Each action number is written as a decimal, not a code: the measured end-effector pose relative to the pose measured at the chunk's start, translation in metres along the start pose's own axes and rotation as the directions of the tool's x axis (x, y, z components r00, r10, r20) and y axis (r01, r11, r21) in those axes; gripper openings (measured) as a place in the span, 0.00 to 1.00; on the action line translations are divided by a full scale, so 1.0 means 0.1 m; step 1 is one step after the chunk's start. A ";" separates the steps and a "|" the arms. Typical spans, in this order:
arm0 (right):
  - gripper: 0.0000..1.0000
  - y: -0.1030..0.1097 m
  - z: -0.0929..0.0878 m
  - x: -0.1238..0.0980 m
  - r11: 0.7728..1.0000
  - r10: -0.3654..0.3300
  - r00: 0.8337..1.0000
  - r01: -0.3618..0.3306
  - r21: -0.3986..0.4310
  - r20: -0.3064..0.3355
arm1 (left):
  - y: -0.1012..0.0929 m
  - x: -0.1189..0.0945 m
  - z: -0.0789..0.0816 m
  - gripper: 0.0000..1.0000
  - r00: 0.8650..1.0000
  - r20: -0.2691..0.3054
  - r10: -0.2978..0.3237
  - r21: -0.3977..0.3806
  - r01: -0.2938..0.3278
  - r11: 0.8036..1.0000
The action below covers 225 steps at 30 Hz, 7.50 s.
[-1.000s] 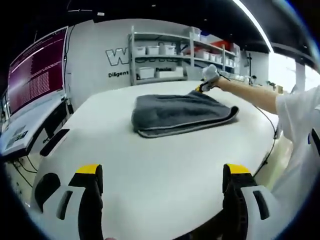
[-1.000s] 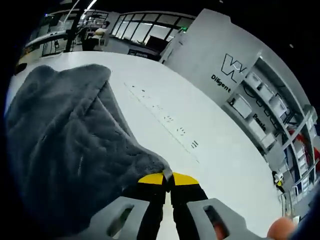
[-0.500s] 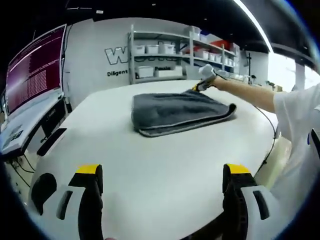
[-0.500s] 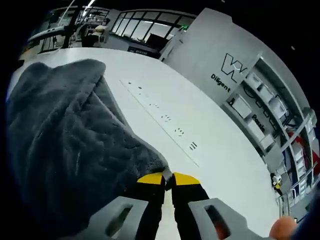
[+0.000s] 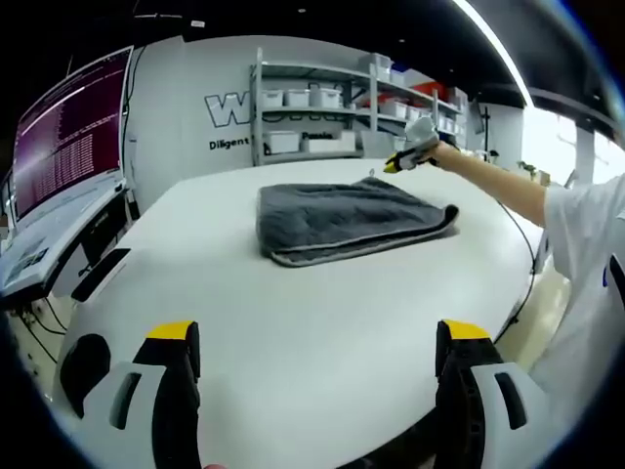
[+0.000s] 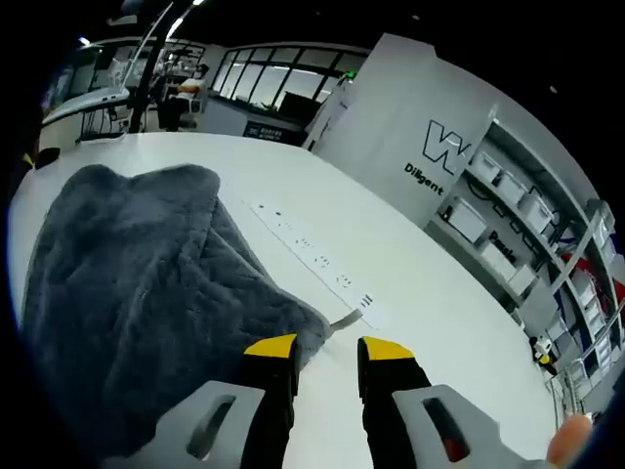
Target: Open the folded towel by lifting each exposed corner and separating the folded layers until the towel lies flat within the target outline without major curled edges
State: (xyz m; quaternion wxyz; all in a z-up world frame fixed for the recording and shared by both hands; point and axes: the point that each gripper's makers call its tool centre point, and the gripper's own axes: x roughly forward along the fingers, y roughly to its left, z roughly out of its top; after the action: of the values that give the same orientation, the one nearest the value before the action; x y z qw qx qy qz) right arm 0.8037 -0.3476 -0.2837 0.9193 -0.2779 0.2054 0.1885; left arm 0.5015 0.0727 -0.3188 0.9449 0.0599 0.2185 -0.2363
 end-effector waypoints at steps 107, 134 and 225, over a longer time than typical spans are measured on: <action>0.14 1.81 -0.44 -1.56 0.994 -0.003 0.998 -0.004 0.110 0.065 | -0.27 0.01 0.07 0.99 0.997 0.020 -0.072 0.041 0.071 0.997; 0.00 1.91 -1.01 -1.92 0.991 -0.020 0.999 0.023 0.131 -0.028 | -0.29 0.05 0.06 0.99 0.997 0.011 -0.080 0.044 0.079 0.996; 0.95 2.52 0.69 -1.09 0.919 0.201 0.980 -0.189 -0.346 -0.003 | -0.19 0.01 -0.03 0.99 0.999 0.014 -0.040 0.012 0.039 0.999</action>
State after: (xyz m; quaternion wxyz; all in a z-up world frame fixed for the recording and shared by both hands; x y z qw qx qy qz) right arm 0.6148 -0.1371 -0.2876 0.8362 -0.4097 0.1807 0.3166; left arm 0.4929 0.0563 -0.3219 0.9412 0.0594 0.2114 -0.2566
